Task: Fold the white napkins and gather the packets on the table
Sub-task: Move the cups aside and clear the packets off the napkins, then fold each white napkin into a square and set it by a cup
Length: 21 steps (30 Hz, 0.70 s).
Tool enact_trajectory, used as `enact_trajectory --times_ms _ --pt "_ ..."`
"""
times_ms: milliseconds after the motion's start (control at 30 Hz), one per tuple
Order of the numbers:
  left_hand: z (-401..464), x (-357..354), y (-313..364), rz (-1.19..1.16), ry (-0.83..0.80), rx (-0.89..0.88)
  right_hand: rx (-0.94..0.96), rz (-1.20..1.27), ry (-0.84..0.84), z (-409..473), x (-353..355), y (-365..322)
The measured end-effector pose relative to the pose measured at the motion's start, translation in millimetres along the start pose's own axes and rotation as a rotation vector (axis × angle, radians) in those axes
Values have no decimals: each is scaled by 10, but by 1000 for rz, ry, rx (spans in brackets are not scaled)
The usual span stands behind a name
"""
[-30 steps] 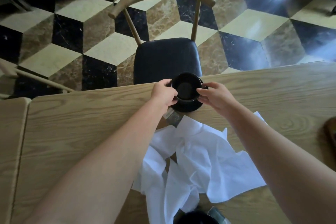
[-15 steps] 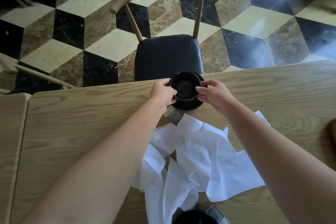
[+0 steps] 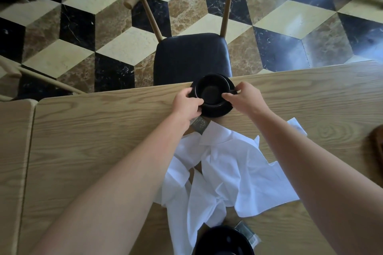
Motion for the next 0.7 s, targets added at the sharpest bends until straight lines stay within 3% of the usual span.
enact_trajectory --times_ms 200,267,400,467,567,700 --pt "-424 -28 -371 208 134 -41 24 41 112 -438 46 148" --pt "-611 -186 -621 97 72 38 -3 171 139 -708 48 325" --pt "-905 -708 -1013 -385 -125 395 -176 758 14 -1305 -244 794" --pt "-935 -893 -1064 -405 -189 498 -265 901 -47 -1568 -421 992" --pt "-853 -1005 -1025 -358 -173 530 -353 983 -123 -1753 -600 1193" --pt "-776 -1027 -830 -400 -91 447 -447 1244 -202 -1780 -707 1245"
Point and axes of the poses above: each hand's wrist, its own z-axis towards the middle knuckle, its own x-axis out of the back of the hand, y = z × x, the point moved 5 cm from there along z, towards the middle knuckle, and after that the axes turned 12 degrees about -y, right-handed, at the moved point
